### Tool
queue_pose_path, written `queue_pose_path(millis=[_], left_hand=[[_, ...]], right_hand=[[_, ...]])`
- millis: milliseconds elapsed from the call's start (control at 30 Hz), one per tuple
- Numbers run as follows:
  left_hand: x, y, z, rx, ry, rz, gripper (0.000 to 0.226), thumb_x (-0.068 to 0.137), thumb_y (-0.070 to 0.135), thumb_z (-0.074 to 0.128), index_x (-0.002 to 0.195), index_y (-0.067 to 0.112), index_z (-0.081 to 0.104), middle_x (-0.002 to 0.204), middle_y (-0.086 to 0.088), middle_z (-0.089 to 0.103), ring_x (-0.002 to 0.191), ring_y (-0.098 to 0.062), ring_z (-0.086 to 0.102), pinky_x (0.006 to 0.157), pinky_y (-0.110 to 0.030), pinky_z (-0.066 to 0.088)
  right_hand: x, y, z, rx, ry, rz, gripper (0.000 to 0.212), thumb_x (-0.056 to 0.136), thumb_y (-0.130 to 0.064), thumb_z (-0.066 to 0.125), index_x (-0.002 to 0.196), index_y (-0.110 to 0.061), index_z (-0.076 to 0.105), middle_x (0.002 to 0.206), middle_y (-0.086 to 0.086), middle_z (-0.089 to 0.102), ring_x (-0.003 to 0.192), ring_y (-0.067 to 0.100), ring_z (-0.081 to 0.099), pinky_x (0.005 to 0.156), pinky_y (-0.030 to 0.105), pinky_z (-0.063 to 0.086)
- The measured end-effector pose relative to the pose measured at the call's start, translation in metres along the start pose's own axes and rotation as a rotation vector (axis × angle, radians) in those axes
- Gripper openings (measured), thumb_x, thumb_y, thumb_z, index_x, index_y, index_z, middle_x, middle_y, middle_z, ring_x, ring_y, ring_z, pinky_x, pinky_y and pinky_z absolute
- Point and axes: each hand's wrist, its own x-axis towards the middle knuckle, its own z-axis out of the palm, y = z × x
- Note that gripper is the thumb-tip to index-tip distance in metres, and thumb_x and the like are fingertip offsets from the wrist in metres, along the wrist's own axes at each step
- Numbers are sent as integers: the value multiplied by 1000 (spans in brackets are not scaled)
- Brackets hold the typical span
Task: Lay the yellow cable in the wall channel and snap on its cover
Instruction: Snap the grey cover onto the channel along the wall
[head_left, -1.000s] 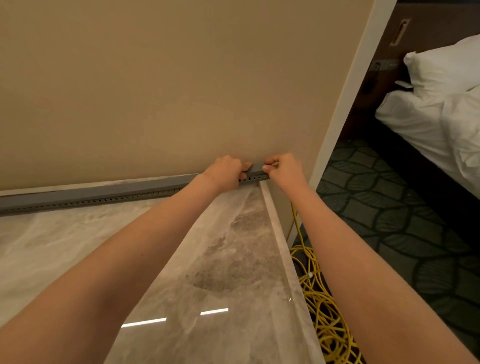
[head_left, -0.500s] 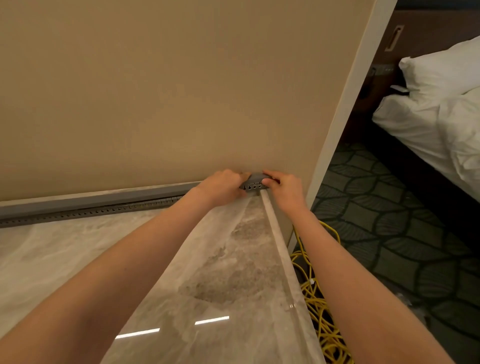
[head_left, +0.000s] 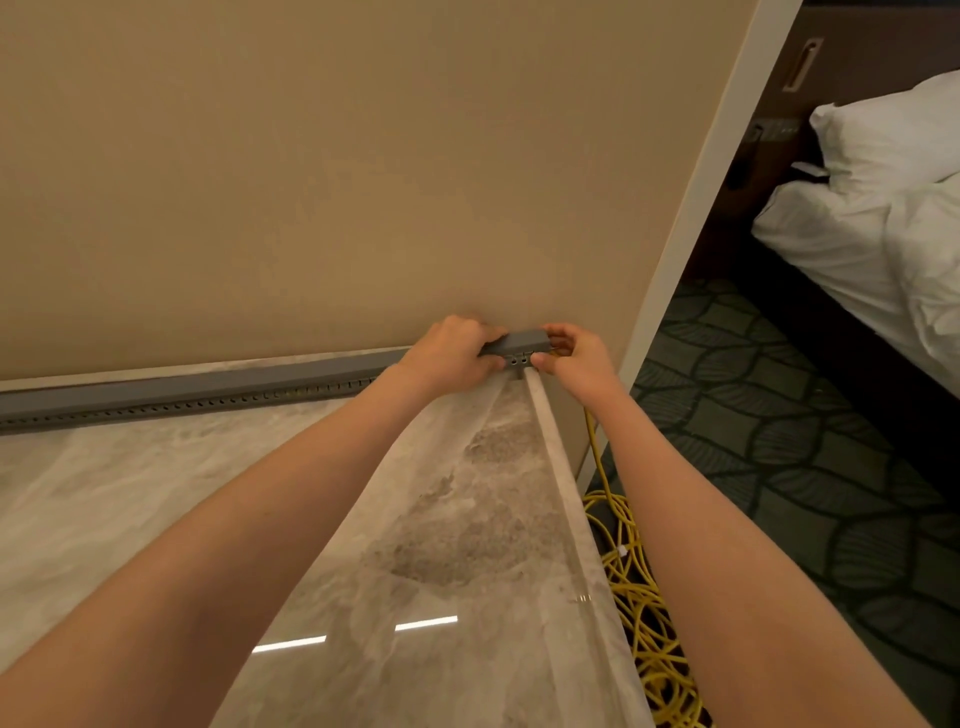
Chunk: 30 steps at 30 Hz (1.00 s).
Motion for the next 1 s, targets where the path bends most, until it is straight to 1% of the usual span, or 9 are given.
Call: queue_pose_path(millis=[100,167,233,400,467,567,667,900,1000], left_hand=[[3,4,-3,-11,12,4,30,92,30,55,113,11,65,108,-13,67,100,-32,59,78,-34,44],[7,7,-4,-40,5,5,28,90,29,57,106,10,69,102,-15,68,96,-33,61,77,-34,46],[13,11,-8,-65,-31,-11,29,87,28,60,107,9,70,102,-17,69,97,-33,61,77,-35,47],[20,7,-12,-80,-98,-18,34,86,28,64,113,10,69,106,-17,69,100,-32,61,85,-38,50],[19,3,-12,-73,-126,-35,34,87,29,64,113,8,68,100,-17,68,92,-29,59,79,-35,49],[16,1,-16,-52,-153,-61,30,87,27,64,105,4,69,71,-7,54,76,-24,49,65,-28,37],[16,2,-21,-9,-166,-64,27,86,24,66,99,1,69,59,0,43,73,-23,47,63,-27,34],[16,6,-22,71,-192,-35,30,87,26,63,108,4,68,91,-17,64,84,-27,56,68,-31,39],[15,11,-19,136,-185,-2,30,90,22,57,117,9,63,109,-16,66,101,-33,60,74,-32,42]], right_hand=[[1,-1,1,23,18,16,43,82,10,63,123,6,53,125,25,58,111,31,57,92,26,44],[2,0,3,30,28,20,39,79,11,64,117,6,56,119,25,63,112,34,60,99,38,48],[3,0,2,32,49,24,40,76,9,68,115,4,59,115,24,66,111,35,61,99,47,49],[4,-1,-2,17,42,36,50,71,6,75,116,-1,57,110,27,68,106,36,64,96,50,50],[4,-3,-4,33,21,41,50,71,8,73,117,0,55,113,27,67,104,34,65,92,47,52],[4,-5,-5,63,-1,44,47,74,15,68,118,7,54,120,26,63,99,25,60,77,27,54],[3,-5,-5,66,13,45,44,74,15,69,116,10,58,120,28,62,112,33,61,89,31,50],[8,-4,-12,8,-61,32,49,70,8,75,114,2,57,118,26,65,102,26,61,97,37,49],[8,-2,-12,32,-49,47,32,68,8,76,90,-8,59,116,26,65,108,32,62,101,46,48]])
